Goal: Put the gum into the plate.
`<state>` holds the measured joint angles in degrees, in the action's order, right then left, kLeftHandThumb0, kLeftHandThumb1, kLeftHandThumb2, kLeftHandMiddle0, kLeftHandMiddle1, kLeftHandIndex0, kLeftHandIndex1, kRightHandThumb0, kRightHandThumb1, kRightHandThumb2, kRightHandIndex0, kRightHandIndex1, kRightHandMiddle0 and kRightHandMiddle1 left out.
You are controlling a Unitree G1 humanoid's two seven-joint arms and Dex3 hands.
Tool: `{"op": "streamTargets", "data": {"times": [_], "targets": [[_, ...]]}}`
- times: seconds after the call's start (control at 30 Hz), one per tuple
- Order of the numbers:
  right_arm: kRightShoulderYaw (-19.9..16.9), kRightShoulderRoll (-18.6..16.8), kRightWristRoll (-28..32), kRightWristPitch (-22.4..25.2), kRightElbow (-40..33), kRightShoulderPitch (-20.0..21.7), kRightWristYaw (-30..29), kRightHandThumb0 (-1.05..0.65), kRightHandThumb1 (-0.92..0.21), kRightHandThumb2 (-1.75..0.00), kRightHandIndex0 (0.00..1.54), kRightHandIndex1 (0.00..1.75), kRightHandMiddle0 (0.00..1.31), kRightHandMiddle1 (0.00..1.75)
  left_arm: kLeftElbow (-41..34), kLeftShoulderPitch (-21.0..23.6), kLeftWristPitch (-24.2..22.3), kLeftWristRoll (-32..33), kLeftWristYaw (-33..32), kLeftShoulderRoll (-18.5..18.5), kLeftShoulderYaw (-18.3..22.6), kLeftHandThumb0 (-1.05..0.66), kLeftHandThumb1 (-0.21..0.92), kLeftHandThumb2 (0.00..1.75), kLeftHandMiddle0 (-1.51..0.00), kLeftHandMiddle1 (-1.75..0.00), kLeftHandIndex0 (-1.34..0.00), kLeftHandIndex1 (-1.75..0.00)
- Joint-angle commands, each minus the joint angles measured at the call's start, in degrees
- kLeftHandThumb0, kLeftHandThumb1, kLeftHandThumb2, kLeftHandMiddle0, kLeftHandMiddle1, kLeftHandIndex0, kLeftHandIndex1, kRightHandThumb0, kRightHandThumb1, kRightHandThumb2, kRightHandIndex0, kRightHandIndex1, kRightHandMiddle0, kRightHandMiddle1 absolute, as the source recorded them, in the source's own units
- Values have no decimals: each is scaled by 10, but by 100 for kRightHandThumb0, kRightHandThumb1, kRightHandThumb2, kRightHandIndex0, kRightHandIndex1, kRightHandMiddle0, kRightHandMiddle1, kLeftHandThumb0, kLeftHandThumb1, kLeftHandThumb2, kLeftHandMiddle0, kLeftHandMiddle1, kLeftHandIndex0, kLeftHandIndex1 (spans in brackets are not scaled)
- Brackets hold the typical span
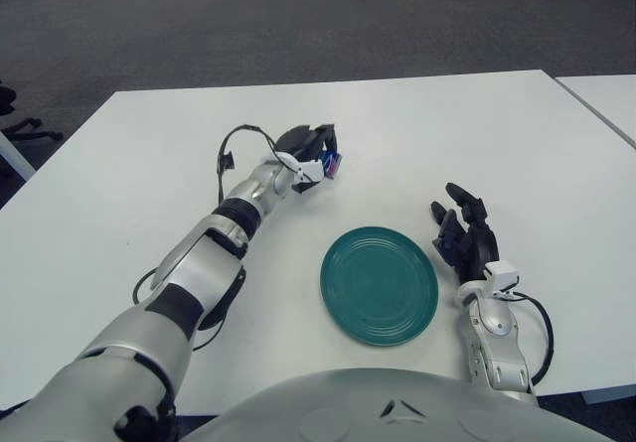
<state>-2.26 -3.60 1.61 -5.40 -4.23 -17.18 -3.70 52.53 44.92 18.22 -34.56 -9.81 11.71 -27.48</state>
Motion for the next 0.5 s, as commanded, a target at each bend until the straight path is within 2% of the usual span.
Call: {"op": "streamTargets", "data": {"times": [0.0, 0.13, 0.2, 0.3, 0.47], "targets": [[-5, -10, 15, 34, 37, -25, -1, -79, -92, -92, 48, 2, 0, 74, -129, -40, -21, 19, 57, 31, 21, 0, 2, 162, -83, -166, -63, -175], [-7, -11, 14, 32, 38, -25, -2, -79, -92, -93, 49, 3, 0, 74, -245, -75, -44, 39, 122, 52, 36, 0, 3, 162, -83, -167, -62, -175], [-9, -10, 15, 29, 41, -24, -2, -79, -92, -93, 50, 3, 0, 75, -310, -99, -17, 63, 154, 70, 42, 0, 4, 161, -82, -168, -61, -175], [-11, -8, 17, 25, 47, -23, 2, -79, -92, -93, 53, 4, 0, 77, -339, -117, 15, 93, 188, 80, 45, 0, 7, 160, -78, -172, -59, -175], [-13, -7, 23, 13, 56, -21, 11, -79, -92, -93, 55, 6, 0, 81, -410, -161, 43, 125, 234, 88, 38, 0, 3, 165, -80, -174, -62, -175]]}}
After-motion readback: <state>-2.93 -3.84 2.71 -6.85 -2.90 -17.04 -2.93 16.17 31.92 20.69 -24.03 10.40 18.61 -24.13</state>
